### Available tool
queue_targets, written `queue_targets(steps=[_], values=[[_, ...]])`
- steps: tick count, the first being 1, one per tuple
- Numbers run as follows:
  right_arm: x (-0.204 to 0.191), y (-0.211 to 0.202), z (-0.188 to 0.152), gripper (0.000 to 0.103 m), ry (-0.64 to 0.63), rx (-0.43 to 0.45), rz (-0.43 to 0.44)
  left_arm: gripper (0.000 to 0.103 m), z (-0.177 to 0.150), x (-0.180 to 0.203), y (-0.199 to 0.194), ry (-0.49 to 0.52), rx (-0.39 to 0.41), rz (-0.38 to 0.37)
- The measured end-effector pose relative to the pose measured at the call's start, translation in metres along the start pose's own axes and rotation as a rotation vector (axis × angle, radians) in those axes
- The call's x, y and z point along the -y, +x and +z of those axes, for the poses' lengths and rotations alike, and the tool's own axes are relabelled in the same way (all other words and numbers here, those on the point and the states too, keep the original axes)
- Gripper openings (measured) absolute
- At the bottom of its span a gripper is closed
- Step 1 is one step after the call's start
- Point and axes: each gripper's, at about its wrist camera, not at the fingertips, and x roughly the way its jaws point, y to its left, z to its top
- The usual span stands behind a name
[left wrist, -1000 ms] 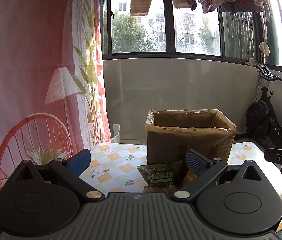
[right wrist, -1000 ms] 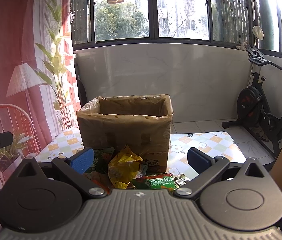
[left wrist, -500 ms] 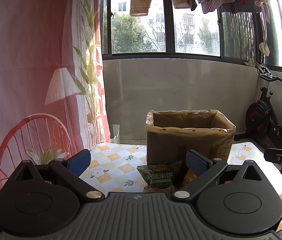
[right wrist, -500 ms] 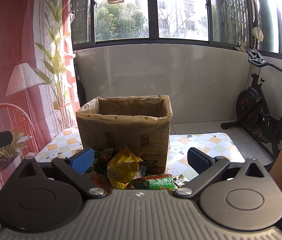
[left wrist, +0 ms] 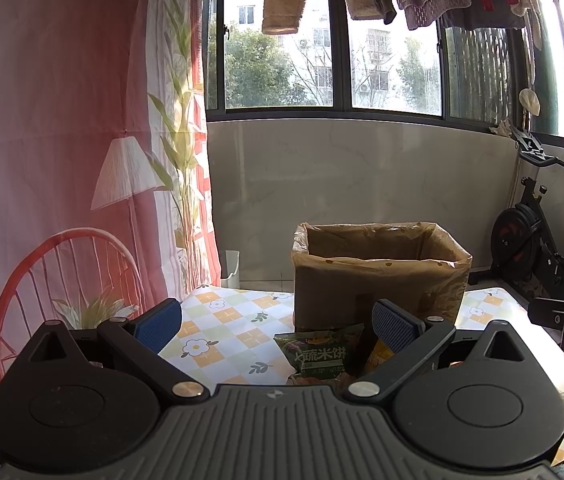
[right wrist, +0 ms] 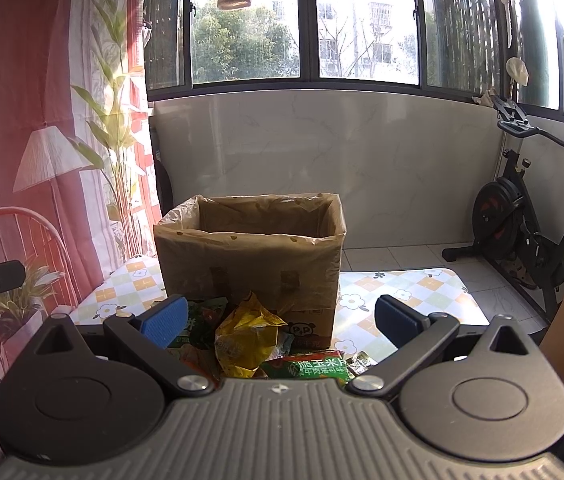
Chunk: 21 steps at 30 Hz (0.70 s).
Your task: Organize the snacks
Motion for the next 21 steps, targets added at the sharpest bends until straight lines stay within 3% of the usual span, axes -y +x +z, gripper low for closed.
queue_targets(steps=[11,15,21], values=[[0.0,0.001,0.0,0.102,0.011,0.003,0.015,0.102,0.0,0.0,0.001,-0.001,0.0,0.0],[0.008,0.009,-0.002,0.103,0.061,-0.004,0.075,0.102,0.001,-0.003,0.008,0.004,0.018,0.043],[0.013,0.033,-0.003,0.103,0.036,0.031,0.054,0.102,0.002,-0.012,0.029,0.02,0.034,0.094]])
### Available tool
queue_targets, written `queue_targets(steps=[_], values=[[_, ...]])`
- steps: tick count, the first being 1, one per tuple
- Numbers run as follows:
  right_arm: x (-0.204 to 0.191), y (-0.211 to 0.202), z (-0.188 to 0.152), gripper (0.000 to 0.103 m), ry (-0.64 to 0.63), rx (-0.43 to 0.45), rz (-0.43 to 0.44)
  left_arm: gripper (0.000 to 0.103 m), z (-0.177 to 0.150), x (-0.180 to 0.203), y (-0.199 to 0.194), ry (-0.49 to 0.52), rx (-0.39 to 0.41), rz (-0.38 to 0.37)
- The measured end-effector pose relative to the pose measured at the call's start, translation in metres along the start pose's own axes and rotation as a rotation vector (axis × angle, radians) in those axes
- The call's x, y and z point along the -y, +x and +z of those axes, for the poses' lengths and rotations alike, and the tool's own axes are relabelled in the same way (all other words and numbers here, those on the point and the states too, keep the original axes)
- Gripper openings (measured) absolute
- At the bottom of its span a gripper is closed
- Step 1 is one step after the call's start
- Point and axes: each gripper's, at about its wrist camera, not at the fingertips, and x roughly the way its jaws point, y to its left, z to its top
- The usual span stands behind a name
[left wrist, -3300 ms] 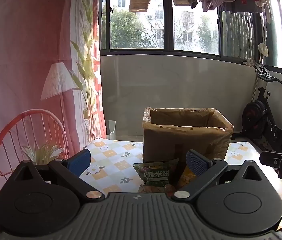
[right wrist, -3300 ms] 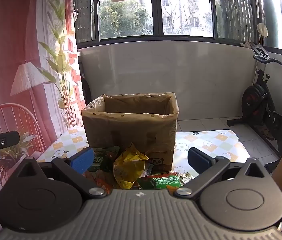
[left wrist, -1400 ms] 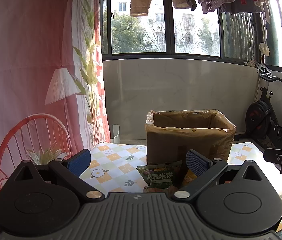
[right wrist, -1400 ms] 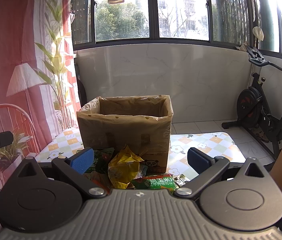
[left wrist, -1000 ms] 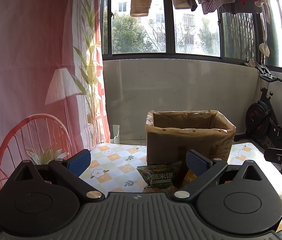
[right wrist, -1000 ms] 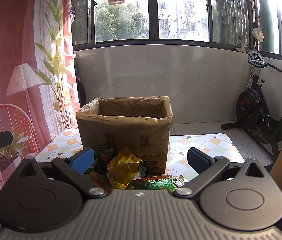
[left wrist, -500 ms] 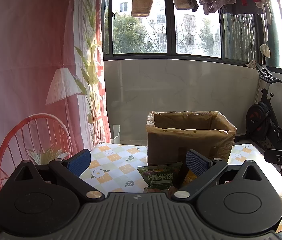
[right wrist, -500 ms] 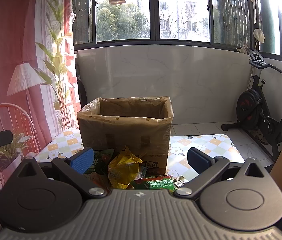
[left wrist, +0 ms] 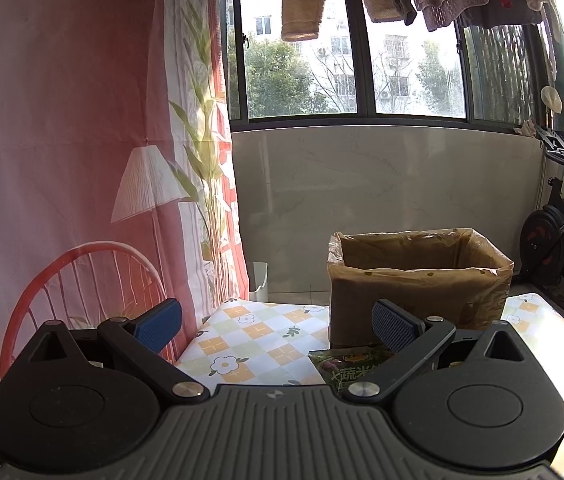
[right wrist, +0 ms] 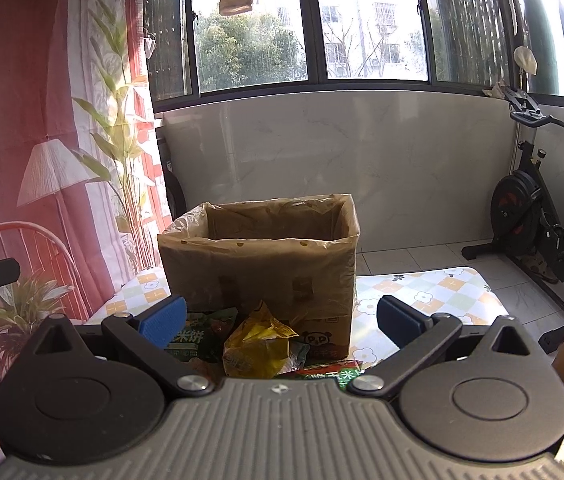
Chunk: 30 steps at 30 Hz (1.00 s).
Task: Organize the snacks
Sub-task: 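Reach the left gripper into the pile and close on the orange chip bag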
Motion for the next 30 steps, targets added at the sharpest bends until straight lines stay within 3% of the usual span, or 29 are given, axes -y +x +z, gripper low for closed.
queue_targets(steps=[4,8,14,21,30], values=[[0.004,0.021,-0.004,0.103,-0.036,0.04,-0.032,0.099,-0.006,-0.006,0.02,-0.031,-0.016,0.005],[0.009,0.045,-0.015,0.103,-0.058,0.017,-0.048,0.096,-0.018,-0.005,0.039,-0.057,-0.027,-0.015],[0.021,0.079,-0.035,0.102,-0.053,-0.075,-0.009,0.091,-0.039,0.009,0.07,-0.054,-0.097,-0.086],[0.021,0.1,-0.044,0.1,-0.13,-0.062,-0.049,0.089,-0.073,0.028,0.104,-0.109,-0.191,-0.208],[0.028,0.13,-0.083,0.097,-0.116,-0.128,-0.039,0.085,-0.116,0.063,0.13,-0.044,-0.286,-0.268]])
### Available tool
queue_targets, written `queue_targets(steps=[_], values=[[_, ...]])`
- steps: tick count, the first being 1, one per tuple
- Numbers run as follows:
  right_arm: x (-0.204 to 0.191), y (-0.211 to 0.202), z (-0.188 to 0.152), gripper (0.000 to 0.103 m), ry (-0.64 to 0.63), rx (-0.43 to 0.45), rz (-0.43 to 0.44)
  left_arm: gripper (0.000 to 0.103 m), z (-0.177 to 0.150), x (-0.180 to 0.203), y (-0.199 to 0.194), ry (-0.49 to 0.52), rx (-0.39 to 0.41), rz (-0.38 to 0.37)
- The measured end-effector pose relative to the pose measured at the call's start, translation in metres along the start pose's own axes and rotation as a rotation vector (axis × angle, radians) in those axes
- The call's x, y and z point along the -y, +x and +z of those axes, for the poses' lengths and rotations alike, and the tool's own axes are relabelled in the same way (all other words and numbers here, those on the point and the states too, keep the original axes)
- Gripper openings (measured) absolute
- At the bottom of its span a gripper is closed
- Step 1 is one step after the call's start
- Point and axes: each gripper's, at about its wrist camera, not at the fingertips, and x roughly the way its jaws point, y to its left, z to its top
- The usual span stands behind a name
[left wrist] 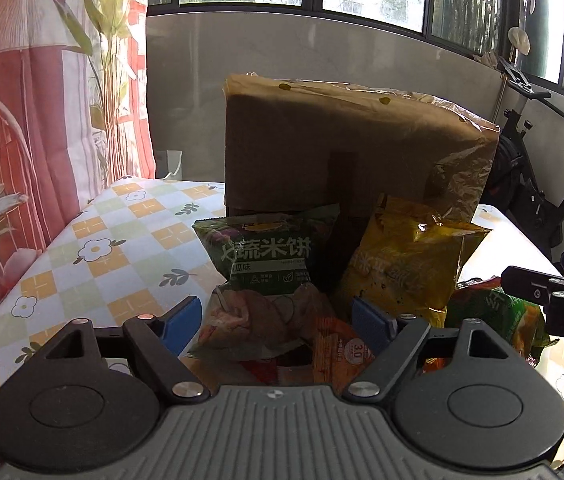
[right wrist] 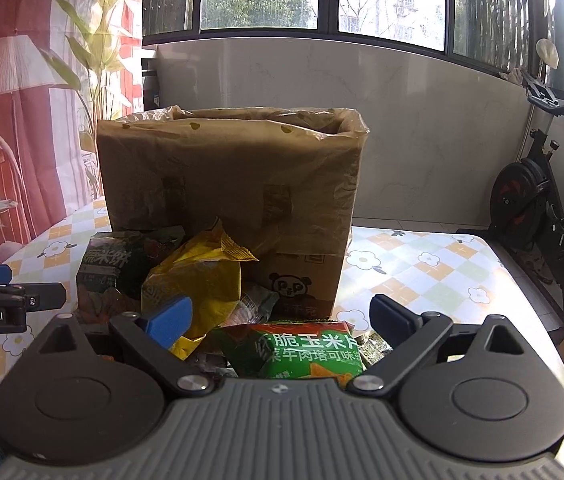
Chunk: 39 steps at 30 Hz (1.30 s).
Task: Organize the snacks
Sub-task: 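Reach the left gripper into the pile and close on the orange chip bag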
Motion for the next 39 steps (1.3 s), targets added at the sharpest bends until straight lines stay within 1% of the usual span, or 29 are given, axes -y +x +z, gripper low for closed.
queue_targets(steps=[2,8,11,13,17,19,22,24,27,29,30,33,36,39], values=[[0.003,0.004,-0.005,0.097,0.015,-0.01,-0.001,0.085,-0.009,0.007,0.004,0.014,-0.016,-0.013],[0.018,0.012,-0.016,0.097,0.072,-0.035,0.005,0.085,-0.032,0.028,0.016,0.113,-0.056,-0.03],[0.024,0.014,-0.021,0.097,0.09,-0.049,0.004,0.085,-0.036,0.029,0.018,0.112,-0.05,-0.035],[0.027,0.016,-0.023,0.097,0.1,-0.056,0.005,0.085,-0.035,0.031,0.018,0.112,-0.068,-0.042],[0.032,0.014,-0.024,0.097,0.115,-0.054,0.014,0.086,-0.031,0.027,0.005,0.062,-0.023,-0.107],[0.033,0.013,-0.023,0.097,0.119,-0.05,0.016,0.089,-0.034,0.03,0.003,0.065,-0.042,-0.138],[0.031,0.012,-0.023,0.097,0.126,-0.053,0.026,0.089,-0.041,0.037,0.01,0.081,-0.091,-0.202],[0.029,0.011,-0.023,0.097,0.12,-0.056,0.036,0.089,-0.045,0.043,0.014,0.099,-0.12,-0.209],[0.027,0.009,-0.024,0.097,0.11,-0.057,0.042,0.089,-0.049,0.046,0.018,0.111,-0.132,-0.211],[0.027,0.008,-0.024,0.097,0.112,-0.058,0.044,0.092,-0.052,0.046,0.023,0.111,-0.139,-0.205],[0.027,0.008,-0.024,0.097,0.114,-0.06,0.043,0.094,-0.054,0.045,0.025,0.108,-0.142,-0.206],[0.029,0.009,-0.026,0.097,0.122,-0.067,0.039,0.096,-0.062,0.041,0.036,0.079,-0.158,-0.239],[0.028,0.011,-0.028,0.097,0.123,-0.078,0.038,0.098,-0.068,0.035,0.047,0.027,-0.178,-0.274],[0.028,0.012,-0.03,0.097,0.12,-0.085,0.038,0.098,-0.069,0.039,0.048,0.041,-0.178,-0.278]])
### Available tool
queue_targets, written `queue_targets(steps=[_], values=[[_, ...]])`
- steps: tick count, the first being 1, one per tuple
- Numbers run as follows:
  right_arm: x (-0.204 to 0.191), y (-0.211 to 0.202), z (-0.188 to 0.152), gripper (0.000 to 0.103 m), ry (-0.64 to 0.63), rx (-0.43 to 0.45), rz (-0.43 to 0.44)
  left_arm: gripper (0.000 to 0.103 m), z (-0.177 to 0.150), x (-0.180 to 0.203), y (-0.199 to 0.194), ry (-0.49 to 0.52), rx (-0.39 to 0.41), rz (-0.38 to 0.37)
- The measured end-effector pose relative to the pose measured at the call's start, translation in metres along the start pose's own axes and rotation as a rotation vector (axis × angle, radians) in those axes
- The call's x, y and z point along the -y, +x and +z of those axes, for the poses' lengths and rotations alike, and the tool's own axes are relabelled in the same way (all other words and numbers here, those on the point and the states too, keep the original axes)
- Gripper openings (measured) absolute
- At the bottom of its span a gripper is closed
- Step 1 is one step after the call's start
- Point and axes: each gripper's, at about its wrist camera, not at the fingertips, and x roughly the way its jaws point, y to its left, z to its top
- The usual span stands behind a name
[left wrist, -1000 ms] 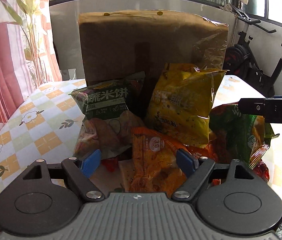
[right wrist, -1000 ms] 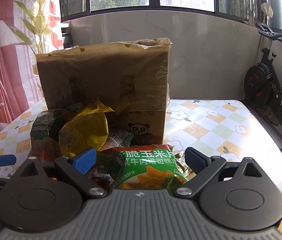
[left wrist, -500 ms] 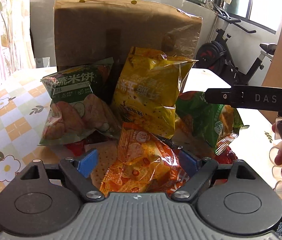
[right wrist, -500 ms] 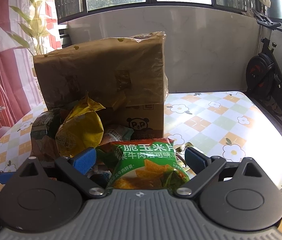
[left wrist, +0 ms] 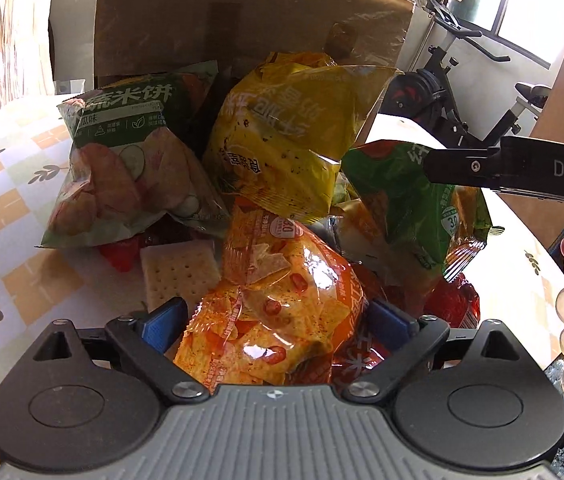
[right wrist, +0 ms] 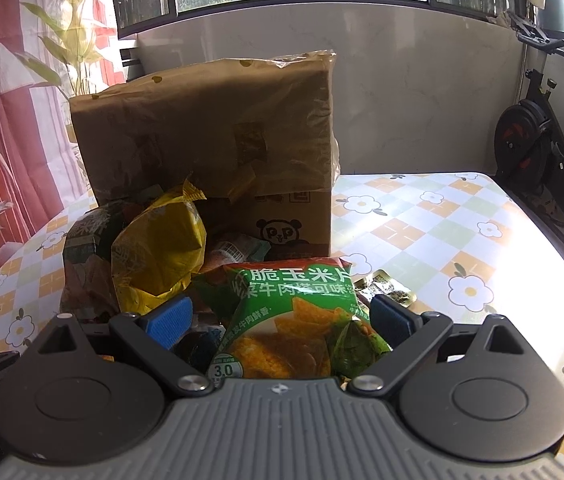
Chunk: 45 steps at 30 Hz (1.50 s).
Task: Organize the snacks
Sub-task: 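Reach the left gripper into the pile and close on the orange chip bag, then lift the orange chip bag with the left gripper and drop it into the box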
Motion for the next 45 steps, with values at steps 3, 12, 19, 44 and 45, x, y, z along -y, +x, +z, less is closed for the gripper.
queue_targets(steps=[3,12,19,44,45], values=[[0.001,0.0,0.0,0.097,0.003,-0.001,-0.003,0.092,-0.001,0.005,-0.001,0.036,-0.005,-0.006],[0.004,-0.003,0.003,0.097,-0.004,0.004,-0.013,0.047,0.005,-0.007,-0.033,0.015,0.038,-0.049],[0.01,0.004,0.004,0.097,-0.041,-0.006,-0.039,0.047,0.015,-0.02,-0.07,-0.032,0.159,-0.023],[0.012,0.04,0.005,0.079,-0.15,-0.089,0.078,0.047,0.029,-0.049,-0.109,-0.152,0.311,0.147],[0.014,0.035,0.007,0.079,-0.134,-0.082,0.07,0.047,0.03,-0.049,-0.112,-0.149,0.32,0.154]])
